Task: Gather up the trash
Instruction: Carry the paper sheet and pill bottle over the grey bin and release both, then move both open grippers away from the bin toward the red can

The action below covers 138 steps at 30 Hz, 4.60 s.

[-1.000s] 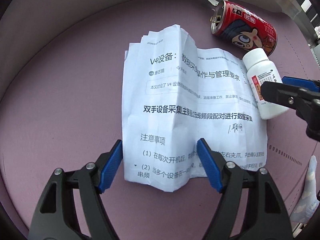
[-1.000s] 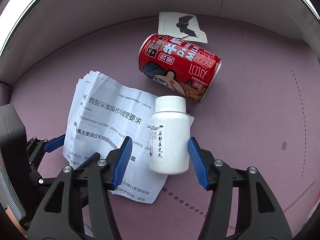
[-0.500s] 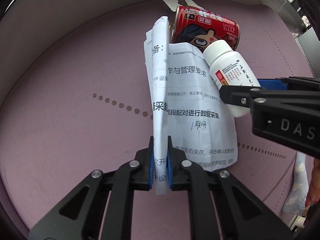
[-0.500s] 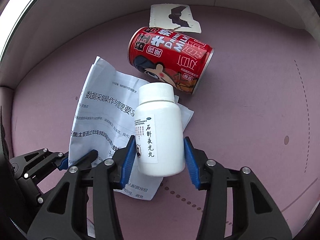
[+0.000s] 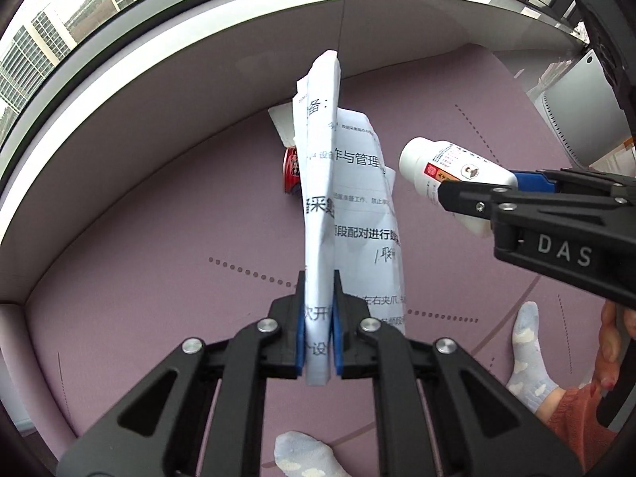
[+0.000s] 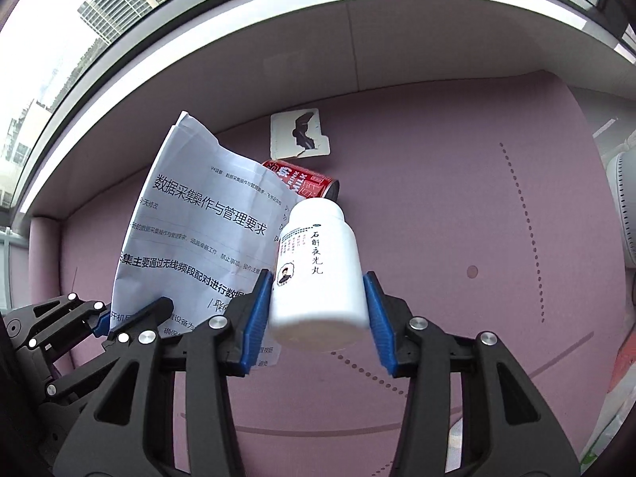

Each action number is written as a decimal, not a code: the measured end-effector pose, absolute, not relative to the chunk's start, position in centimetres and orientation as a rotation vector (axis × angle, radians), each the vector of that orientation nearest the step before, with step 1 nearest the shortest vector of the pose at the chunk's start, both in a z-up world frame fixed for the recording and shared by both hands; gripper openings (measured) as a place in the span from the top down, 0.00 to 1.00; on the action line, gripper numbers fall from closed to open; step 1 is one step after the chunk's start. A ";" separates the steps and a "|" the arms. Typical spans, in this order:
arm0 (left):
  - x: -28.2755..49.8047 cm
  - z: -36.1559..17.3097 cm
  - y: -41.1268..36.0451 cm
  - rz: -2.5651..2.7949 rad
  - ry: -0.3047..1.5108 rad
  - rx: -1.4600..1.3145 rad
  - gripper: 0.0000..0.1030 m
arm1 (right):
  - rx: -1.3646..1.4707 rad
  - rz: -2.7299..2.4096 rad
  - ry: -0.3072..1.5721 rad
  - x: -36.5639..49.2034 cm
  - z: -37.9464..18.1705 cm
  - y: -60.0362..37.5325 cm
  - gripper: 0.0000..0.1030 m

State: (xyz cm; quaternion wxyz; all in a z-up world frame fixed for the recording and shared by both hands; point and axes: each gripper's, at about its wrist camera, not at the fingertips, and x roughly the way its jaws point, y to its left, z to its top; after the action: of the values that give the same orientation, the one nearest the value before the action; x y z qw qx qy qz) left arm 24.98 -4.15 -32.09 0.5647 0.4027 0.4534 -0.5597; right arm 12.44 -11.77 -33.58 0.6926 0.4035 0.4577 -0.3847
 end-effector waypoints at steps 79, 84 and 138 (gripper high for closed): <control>-18.3 -9.4 -28.3 -1.506 0.915 0.904 0.29 | 0.814 -1.146 0.868 -40.8 -3.9 -28.9 0.32; -12.6 -9.2 -24.8 -1.346 0.965 0.845 0.29 | 0.737 -1.014 0.894 -35.1 -3.1 -28.5 0.32; 26.3 -40.8 -13.1 -0.972 1.004 0.703 0.22 | 0.379 -0.377 1.188 20.9 -38.1 -23.8 0.32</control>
State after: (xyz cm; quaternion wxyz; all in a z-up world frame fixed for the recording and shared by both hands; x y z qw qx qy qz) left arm 26.25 -13.10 -40.83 0.7095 0.3166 0.4524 -0.4379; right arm 20.89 -23.76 -38.07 0.7951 0.1766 0.5531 -0.1753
